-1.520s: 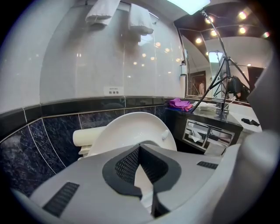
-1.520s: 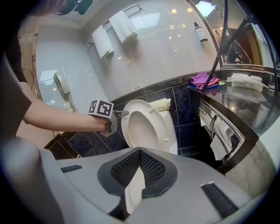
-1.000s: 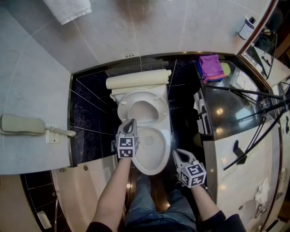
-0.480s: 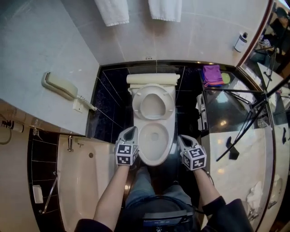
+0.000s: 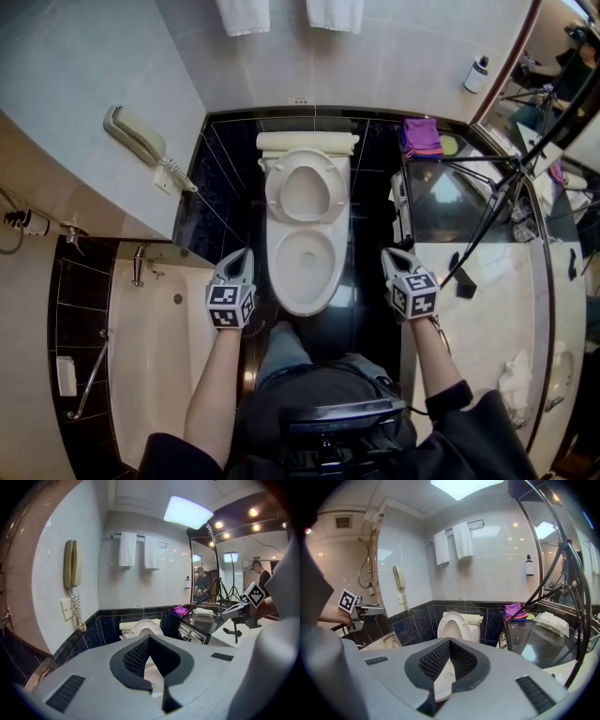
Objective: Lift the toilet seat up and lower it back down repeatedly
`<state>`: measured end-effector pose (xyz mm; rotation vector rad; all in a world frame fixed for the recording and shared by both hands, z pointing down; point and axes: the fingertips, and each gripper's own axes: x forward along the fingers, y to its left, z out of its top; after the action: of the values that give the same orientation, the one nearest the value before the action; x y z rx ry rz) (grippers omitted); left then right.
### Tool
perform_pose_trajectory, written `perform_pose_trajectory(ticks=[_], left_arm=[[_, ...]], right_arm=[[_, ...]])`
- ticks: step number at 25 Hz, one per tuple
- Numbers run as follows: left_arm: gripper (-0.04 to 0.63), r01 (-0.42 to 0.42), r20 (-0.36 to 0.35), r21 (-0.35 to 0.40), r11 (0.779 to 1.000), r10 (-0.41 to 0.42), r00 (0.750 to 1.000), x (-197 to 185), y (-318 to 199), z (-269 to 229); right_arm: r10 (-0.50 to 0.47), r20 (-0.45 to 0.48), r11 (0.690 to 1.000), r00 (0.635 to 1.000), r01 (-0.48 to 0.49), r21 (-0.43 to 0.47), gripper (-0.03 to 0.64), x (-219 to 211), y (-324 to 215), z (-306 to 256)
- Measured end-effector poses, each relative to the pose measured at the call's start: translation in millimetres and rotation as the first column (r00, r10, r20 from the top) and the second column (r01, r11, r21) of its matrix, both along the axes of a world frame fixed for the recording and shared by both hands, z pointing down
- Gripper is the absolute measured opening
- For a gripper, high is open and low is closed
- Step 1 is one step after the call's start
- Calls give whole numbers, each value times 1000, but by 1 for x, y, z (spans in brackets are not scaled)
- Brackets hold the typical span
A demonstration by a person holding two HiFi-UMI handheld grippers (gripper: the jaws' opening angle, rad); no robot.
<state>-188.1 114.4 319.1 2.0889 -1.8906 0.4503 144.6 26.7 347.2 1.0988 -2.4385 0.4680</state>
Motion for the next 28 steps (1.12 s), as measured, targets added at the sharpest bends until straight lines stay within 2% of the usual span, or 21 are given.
perform_pose_trajectory(ticks=[5,10,28], left_arm=[[0,30,-19,18,999,-30,999,-4,30,-11],[0,12,-21,18,1000,-12,1000,1,52,-13],[0,6,-2,24,1000,-6,1000,8,65,-11]], right_arm=[[20,-10,1000,1000,-20,11,15,22,18,-5],[38,7,999,999,-38,-3,15,32,36,-3],[13,17,999,1000,-13,-43,15,21,59,13]])
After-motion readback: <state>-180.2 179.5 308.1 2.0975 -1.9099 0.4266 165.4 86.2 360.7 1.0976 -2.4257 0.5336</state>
